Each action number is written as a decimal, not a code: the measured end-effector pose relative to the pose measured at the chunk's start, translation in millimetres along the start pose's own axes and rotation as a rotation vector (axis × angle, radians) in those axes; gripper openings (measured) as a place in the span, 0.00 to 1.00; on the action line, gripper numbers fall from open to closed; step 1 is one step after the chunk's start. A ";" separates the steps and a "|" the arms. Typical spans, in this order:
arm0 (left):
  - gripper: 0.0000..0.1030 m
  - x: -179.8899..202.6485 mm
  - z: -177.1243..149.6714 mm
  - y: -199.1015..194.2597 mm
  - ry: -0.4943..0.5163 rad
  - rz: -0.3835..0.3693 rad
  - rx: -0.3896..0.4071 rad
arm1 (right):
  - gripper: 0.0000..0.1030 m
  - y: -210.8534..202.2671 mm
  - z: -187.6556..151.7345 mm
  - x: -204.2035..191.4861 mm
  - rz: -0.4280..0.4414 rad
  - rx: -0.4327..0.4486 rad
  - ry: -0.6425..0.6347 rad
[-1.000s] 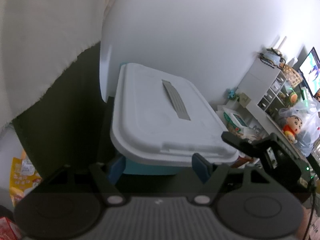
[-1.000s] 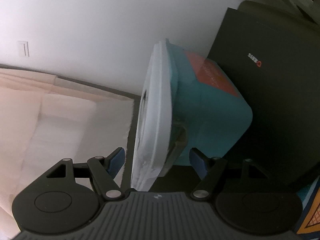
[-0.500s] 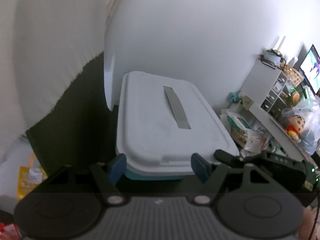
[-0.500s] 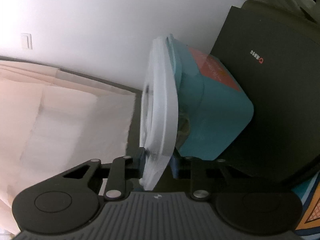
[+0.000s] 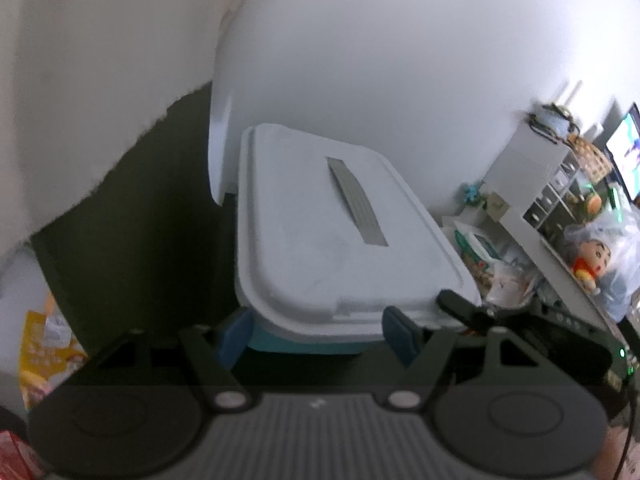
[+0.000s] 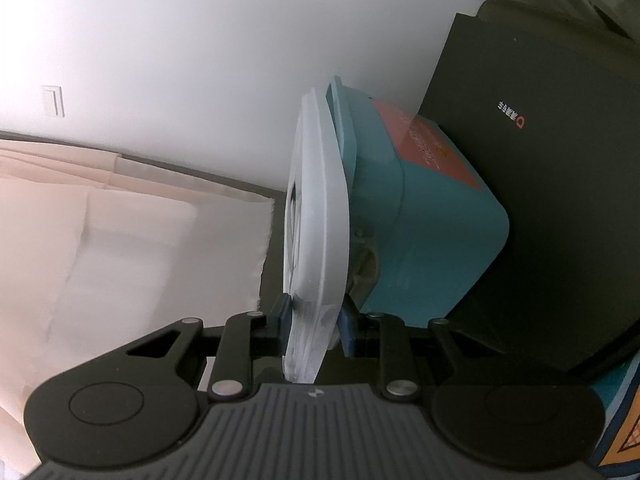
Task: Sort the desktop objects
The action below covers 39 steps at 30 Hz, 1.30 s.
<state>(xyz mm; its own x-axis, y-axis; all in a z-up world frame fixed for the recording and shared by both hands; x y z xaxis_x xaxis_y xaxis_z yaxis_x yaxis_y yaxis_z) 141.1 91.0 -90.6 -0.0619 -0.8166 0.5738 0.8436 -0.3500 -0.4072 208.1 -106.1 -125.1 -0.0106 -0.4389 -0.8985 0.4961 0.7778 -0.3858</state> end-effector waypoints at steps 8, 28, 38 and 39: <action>0.72 -7.8 -7.7 6.8 -0.050 -0.013 -0.029 | 0.19 -1.1 3.0 2.7 -0.003 0.004 0.018; 0.72 -3.1 3.6 -2.4 -0.047 -0.002 0.029 | 0.15 1.5 6.1 7.9 0.041 0.001 0.089; 0.72 -2.2 5.5 -10.1 -0.045 -0.030 0.062 | 0.15 4.8 11.7 15.1 0.089 0.007 0.181; 0.72 -3.3 5.9 -10.5 -0.046 -0.031 0.062 | 0.15 5.3 11.7 14.9 0.089 0.008 0.181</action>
<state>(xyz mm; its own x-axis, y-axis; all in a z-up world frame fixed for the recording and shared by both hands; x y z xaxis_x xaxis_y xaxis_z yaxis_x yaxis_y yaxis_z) 135.6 100.1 -84.1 -0.0646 -0.7833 0.6183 0.8734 -0.3441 -0.3447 220.8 -113.8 -138.1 -0.1224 -0.2801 -0.9521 0.5092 0.8058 -0.3025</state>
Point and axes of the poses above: each gripper's, at about its wrist camera, not at the fingertips, and y roughly the way its jaws point, x to its right, z to its top, the point moved 8 cm from there along y, roughly the way its jaws point, and after that the axes turned 14 degrees about -z, right-handed, at the moved point
